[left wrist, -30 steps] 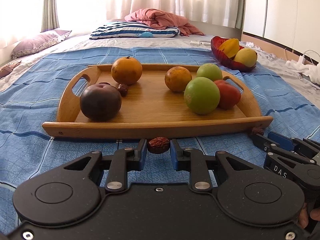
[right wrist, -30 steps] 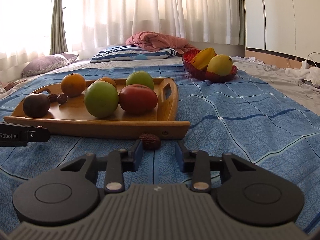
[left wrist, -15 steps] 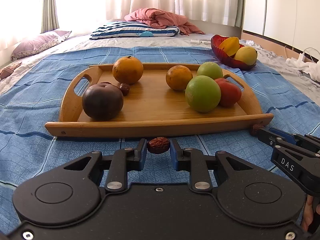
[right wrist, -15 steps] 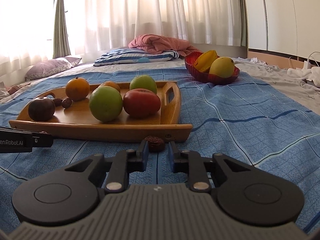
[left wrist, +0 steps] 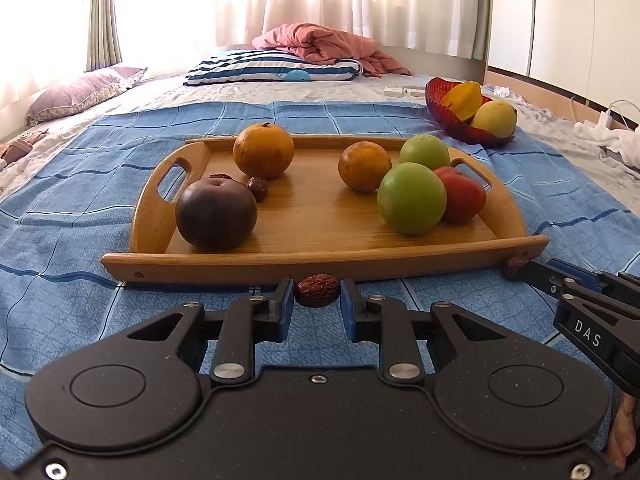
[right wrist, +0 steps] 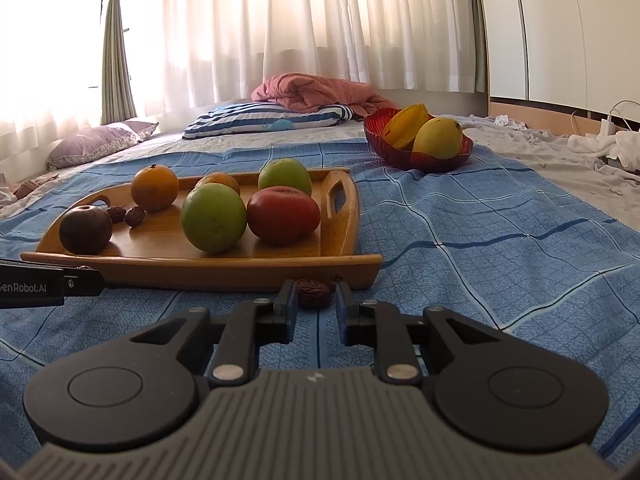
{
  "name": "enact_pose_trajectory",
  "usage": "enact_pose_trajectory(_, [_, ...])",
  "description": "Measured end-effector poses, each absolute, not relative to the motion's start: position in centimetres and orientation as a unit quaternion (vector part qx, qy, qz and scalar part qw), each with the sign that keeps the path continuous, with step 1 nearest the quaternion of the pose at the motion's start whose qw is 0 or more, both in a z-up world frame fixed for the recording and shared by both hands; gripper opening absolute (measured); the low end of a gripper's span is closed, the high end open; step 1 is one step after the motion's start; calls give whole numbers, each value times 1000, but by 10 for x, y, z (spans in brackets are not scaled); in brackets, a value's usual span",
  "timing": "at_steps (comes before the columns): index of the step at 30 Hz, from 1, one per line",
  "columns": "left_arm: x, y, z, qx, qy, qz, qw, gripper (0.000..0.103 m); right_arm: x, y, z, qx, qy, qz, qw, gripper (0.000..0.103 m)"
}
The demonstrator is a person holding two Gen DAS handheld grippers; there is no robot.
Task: Organize fruits
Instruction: 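Lift the date with the left tool and carry it over the tray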
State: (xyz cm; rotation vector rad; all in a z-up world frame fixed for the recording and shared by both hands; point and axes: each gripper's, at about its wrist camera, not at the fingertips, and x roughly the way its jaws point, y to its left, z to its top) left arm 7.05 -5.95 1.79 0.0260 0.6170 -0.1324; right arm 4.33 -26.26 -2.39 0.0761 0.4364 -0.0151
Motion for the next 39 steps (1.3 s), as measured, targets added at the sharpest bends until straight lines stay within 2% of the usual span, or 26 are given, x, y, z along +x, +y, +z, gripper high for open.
enact_pose_trajectory(12, [66, -59, 24, 14, 291, -69, 954, 24, 41, -250, -16, 13, 205, 8, 979, 26])
enact_pose_trajectory(14, [66, -58, 24, 15, 290, -69, 954, 24, 42, -247, -16, 9, 205, 0, 979, 34])
enact_pose_trajectory(15, [66, -57, 24, 15, 289, -70, 955, 24, 43, -247, -17, 8, 207, -3, 978, 34])
enact_pose_trajectory(17, [67, -56, 24, 13, 290, -70, 954, 24, 46, -246, -19, 5, 212, -14, 977, 48])
enact_pose_trajectory(21, [67, -54, 23, 12, 289, -69, 955, 24, 57, -244, -20, 1, 236, -19, 971, 49])
enact_pose_trajectory(24, [67, -51, 22, 10, 290, -67, 955, 24, 65, -242, -20, -2, 254, -17, 967, 55])
enact_pose_trajectory(29, [69, -49, 20, 8, 292, -64, 954, 24, 77, -243, -20, 8, 278, -18, 960, 55])
enact_pose_trajectory(30, [69, -49, 20, 8, 292, -64, 954, 24, 78, -244, -19, 12, 281, -17, 960, 52])
enact_pose_trajectory(31, [70, -49, 20, 9, 293, -63, 954, 24, 79, -244, -19, 16, 282, -16, 959, 38])
enact_pose_trajectory(32, [70, -48, 20, 9, 293, -63, 954, 24, 80, -244, -19, 16, 282, -16, 959, 34])
enact_pose_trajectory(39, [74, -46, 22, 11, 288, -60, 956, 24, 75, -240, -14, -1, 263, -4, 965, 30])
